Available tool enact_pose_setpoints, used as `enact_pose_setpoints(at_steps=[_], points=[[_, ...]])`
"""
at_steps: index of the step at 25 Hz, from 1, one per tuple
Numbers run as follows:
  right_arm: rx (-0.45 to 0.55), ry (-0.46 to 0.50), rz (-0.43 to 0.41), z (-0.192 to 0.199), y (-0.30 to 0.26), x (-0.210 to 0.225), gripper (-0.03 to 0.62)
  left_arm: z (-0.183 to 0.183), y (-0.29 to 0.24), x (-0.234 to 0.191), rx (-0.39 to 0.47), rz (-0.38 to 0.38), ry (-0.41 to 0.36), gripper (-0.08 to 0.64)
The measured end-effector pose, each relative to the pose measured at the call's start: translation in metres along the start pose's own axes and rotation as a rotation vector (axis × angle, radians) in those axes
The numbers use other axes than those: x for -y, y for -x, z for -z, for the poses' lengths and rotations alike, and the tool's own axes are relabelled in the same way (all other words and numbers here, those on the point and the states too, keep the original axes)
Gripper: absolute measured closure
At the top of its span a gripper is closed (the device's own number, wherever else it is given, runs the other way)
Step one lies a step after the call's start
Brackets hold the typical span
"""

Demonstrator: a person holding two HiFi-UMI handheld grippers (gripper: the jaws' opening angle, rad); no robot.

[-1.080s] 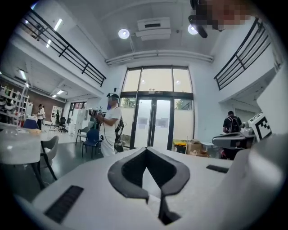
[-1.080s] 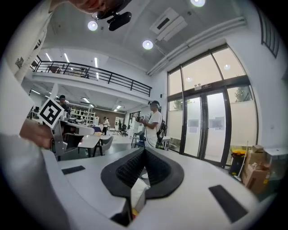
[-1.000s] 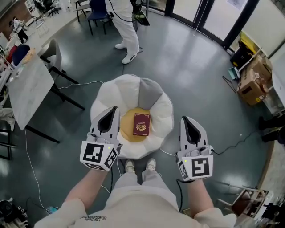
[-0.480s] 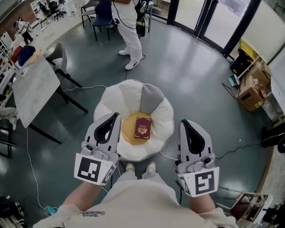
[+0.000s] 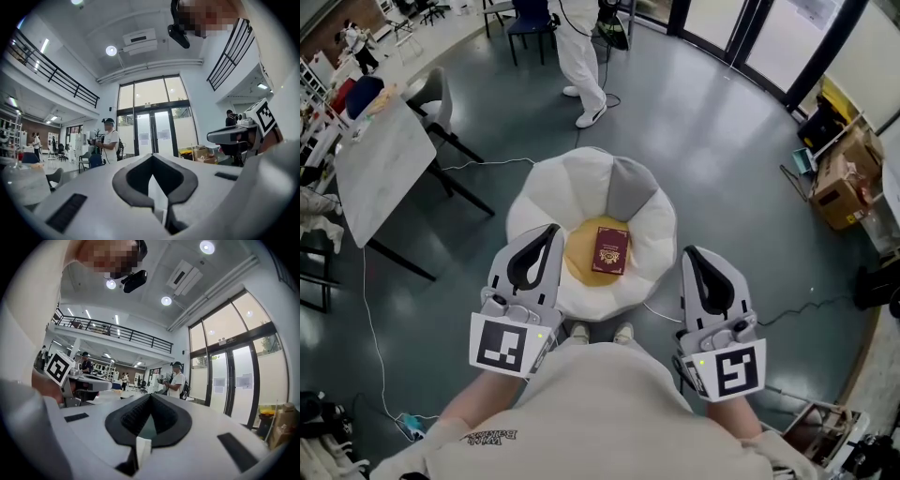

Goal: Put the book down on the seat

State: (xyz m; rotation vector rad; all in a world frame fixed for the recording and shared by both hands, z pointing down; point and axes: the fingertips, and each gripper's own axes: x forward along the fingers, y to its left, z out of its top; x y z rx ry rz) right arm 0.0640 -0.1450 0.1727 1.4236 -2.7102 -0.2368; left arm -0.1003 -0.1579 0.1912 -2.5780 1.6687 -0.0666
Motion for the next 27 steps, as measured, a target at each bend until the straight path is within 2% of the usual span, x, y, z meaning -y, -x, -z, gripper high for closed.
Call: enact_pose_setpoints(at_steps=[7,14,27], points=[[0.042,0.044,0.012,-0.012,-0.02,0.011,0.592,0.0,-0.012,-0.011,0.006,-0.005,-0.001,0.555],[0.034,0.009,0.019,-0.006,-0.023,0.01,0.592,-0.005,-0.013,-0.02,0.012,-0.023,-0.005,0.555],[0.029,0.012,0.001,-0.007,-0.019,0.001,0.592,-0.01,-0.005,-0.018,0.011,-0.024,-0.011,0.555]])
